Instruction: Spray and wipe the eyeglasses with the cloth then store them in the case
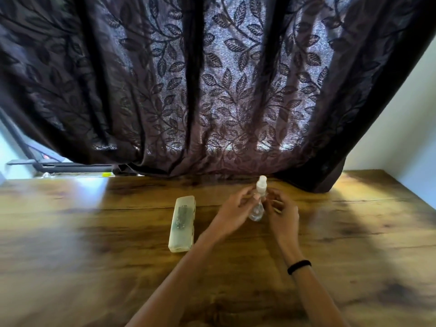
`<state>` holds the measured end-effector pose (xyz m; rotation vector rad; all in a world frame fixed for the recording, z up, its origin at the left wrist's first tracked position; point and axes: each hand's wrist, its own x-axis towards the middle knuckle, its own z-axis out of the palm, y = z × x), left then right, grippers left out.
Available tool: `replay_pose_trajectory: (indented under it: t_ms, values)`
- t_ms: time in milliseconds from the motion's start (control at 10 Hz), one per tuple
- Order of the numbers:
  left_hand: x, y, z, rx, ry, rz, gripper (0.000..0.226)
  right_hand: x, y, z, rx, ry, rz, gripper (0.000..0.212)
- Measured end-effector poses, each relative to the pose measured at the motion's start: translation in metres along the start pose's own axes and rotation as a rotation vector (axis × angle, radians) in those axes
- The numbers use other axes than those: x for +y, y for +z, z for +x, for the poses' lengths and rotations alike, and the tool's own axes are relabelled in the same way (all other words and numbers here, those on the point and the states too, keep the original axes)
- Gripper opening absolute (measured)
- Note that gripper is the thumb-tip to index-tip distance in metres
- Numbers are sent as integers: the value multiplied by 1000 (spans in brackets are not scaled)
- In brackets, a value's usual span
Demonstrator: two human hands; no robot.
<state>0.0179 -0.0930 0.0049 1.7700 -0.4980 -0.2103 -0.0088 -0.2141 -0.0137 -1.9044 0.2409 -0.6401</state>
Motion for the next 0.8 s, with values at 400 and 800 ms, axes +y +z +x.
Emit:
replay_pose_trajectory:
  t_ms: [400,800]
  values:
    - [-26,-87,7,356,-106,-92,33,-34,95,24,-304,58,207,21]
    - [-38,-84,3,454,-132,19,45,-20,108,22,-382,89,234,23]
